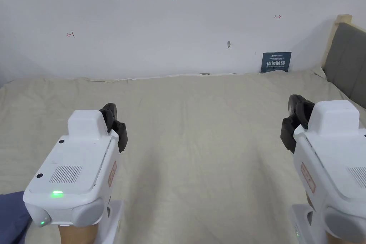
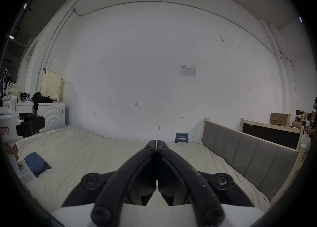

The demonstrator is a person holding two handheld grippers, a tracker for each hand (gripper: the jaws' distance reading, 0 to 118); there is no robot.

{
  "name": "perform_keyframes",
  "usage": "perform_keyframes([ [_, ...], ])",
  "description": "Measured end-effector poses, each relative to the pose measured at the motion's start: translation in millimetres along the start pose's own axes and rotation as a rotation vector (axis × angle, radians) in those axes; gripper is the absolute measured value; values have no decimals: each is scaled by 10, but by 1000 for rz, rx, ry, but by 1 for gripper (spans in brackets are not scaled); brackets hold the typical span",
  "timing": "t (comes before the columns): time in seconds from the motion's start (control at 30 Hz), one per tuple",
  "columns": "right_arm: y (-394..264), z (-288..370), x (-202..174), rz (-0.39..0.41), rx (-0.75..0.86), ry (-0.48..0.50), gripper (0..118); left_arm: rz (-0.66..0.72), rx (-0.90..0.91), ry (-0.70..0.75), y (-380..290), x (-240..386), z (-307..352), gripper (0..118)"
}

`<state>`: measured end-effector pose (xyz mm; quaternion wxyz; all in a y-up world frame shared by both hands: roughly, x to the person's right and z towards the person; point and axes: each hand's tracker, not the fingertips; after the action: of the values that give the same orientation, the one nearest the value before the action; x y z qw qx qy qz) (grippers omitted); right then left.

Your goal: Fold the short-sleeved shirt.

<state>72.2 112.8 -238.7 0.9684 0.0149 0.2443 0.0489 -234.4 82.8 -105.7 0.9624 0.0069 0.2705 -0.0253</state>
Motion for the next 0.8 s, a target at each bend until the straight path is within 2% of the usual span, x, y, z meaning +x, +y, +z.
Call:
perform_keyframes([
  [0.67, 38, 37, -35, 0, 8, 0, 2, -5, 2, -4, 10, -6, 22, 0],
  [0.8, 40, 36, -44, 5, 0, 0, 2, -13, 7, 3, -4, 11, 29, 4],
])
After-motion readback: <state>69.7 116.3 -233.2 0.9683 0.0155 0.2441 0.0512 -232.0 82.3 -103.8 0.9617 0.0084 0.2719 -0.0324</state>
